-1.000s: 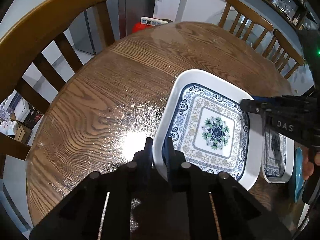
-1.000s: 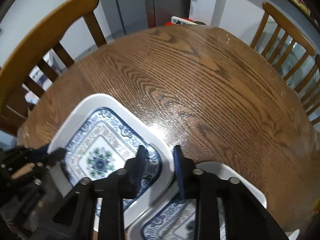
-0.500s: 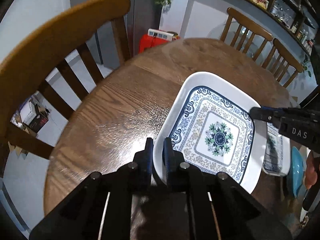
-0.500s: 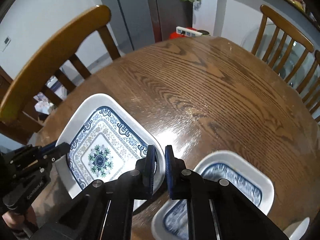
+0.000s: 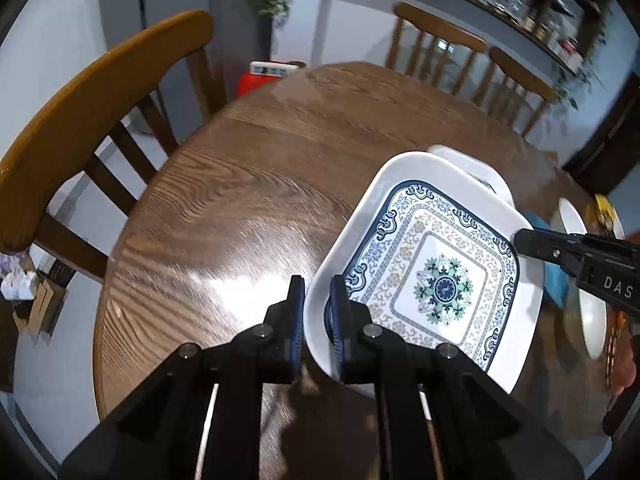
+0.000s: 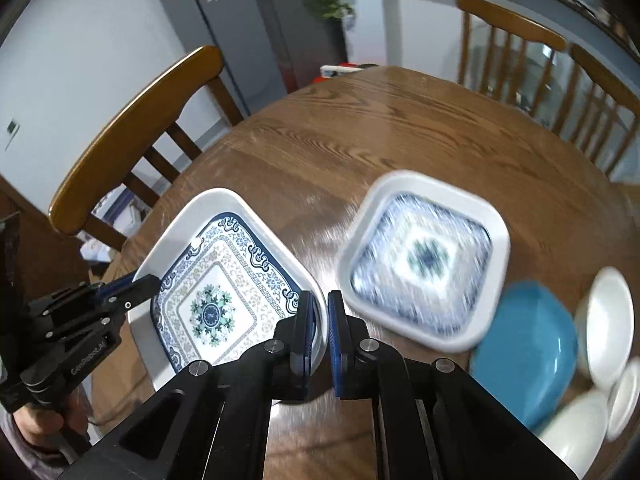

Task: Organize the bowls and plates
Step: 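Lift the blue-patterned plate with the left tool and set it down apart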

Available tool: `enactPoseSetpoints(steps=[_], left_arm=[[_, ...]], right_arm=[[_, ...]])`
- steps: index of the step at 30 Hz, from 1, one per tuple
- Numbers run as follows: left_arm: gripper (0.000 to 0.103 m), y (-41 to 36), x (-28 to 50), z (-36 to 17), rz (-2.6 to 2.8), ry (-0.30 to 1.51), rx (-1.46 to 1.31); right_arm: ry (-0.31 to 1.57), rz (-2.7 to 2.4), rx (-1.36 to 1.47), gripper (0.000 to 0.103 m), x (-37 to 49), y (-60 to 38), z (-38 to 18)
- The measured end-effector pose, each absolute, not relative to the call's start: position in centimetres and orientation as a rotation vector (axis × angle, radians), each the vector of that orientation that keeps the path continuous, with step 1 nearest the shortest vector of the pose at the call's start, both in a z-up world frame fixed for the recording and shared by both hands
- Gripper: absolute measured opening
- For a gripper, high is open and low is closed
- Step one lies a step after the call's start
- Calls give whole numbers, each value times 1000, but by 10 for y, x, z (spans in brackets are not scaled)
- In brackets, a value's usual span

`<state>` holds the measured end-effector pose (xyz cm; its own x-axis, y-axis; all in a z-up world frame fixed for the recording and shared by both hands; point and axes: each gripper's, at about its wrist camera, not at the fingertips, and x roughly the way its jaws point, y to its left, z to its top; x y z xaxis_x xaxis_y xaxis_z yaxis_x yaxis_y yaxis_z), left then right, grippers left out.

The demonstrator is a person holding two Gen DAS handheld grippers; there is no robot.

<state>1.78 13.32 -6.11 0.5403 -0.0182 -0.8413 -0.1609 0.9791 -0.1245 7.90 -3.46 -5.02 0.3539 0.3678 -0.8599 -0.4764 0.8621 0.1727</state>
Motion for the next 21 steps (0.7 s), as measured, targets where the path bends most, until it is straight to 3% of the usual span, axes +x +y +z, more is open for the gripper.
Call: enactPoseSetpoints(steps=[21], left_arm=[[10, 69, -31, -123, 26, 1171, -186]], right_arm=[[1246, 503, -194, 10, 38, -88, -116]])
